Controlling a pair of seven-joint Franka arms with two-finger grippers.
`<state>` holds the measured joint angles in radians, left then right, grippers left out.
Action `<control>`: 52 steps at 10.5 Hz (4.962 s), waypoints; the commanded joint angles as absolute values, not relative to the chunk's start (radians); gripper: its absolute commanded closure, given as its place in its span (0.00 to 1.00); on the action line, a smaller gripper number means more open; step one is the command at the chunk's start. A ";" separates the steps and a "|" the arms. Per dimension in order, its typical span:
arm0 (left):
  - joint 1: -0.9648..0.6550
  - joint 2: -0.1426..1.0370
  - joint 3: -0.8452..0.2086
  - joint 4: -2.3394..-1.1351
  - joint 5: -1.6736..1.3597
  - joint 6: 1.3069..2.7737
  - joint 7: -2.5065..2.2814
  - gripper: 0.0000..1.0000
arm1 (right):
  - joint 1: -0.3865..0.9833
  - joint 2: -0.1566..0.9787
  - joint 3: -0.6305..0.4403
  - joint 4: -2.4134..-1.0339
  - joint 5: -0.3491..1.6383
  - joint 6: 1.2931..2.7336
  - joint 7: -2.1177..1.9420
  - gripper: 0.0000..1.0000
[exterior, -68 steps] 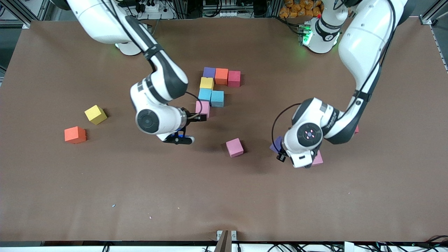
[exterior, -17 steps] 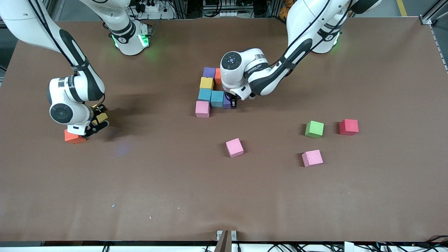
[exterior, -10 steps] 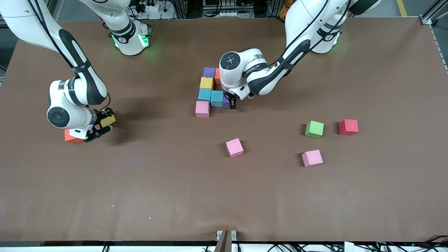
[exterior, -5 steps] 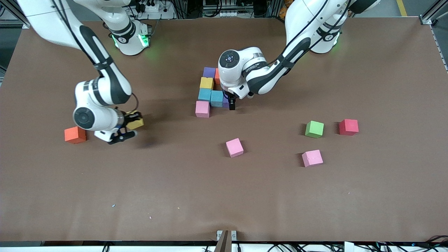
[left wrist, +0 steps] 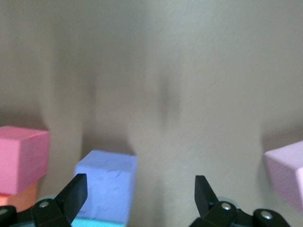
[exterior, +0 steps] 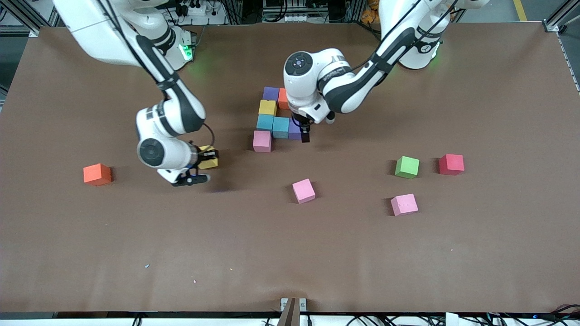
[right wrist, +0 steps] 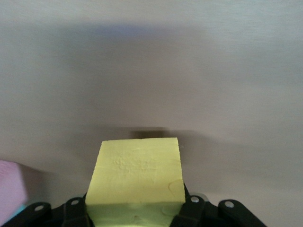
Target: Arrange 11 blocks into digit 3
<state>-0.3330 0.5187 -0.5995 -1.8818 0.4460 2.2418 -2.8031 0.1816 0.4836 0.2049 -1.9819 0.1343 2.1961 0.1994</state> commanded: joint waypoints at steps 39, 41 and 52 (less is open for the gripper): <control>0.199 0.822 -0.520 -1.571 0.520 2.240 -0.775 0.66 | 0.433 0.778 0.201 -1.520 0.199 1.993 0.673 1.00; 0.202 0.815 -0.520 -1.569 0.506 2.238 -0.799 0.87 | 0.434 0.778 0.199 -1.520 0.222 1.993 0.676 1.00; 0.104 0.758 -0.607 -1.555 0.509 2.184 -1.743 0.87 | 0.446 0.782 0.198 -1.522 0.209 1.999 0.670 0.00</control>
